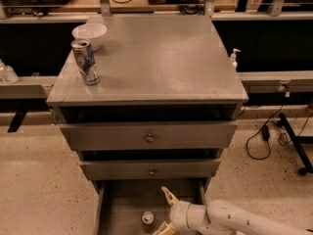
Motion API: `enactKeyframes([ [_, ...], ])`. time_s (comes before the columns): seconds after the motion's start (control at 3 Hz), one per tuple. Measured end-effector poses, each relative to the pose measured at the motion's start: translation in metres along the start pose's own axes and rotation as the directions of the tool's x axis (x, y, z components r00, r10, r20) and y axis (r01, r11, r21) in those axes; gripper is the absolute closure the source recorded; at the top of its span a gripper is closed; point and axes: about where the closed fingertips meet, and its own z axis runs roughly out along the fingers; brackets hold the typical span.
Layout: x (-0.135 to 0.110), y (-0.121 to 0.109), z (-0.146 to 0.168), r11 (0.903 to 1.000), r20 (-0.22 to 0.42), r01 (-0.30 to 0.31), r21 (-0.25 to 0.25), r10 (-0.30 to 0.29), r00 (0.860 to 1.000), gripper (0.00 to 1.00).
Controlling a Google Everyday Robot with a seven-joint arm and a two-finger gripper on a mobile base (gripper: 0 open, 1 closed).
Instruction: Pick orange can from bottom drawer and place on counter
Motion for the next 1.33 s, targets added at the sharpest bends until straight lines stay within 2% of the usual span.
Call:
enactKeyframes([
  [0.33,0.026,-0.014,0.007,0.9992,-0.006,0.017,0.038,-0.016,1.000,0.00],
  [0.67,0.067,-0.031,0.030,0.9970,0.007,0.019,0.075,-0.020,1.000,0.00],
  [1.0,0.096,-0.038,0.056,0.9982,0.020,0.010,0.059,-0.011,1.000,0.00],
  [1.33,0.116,-0.040,0.086,1.0000,0.037,-0.003,0.007,0.003,0.999,0.00],
])
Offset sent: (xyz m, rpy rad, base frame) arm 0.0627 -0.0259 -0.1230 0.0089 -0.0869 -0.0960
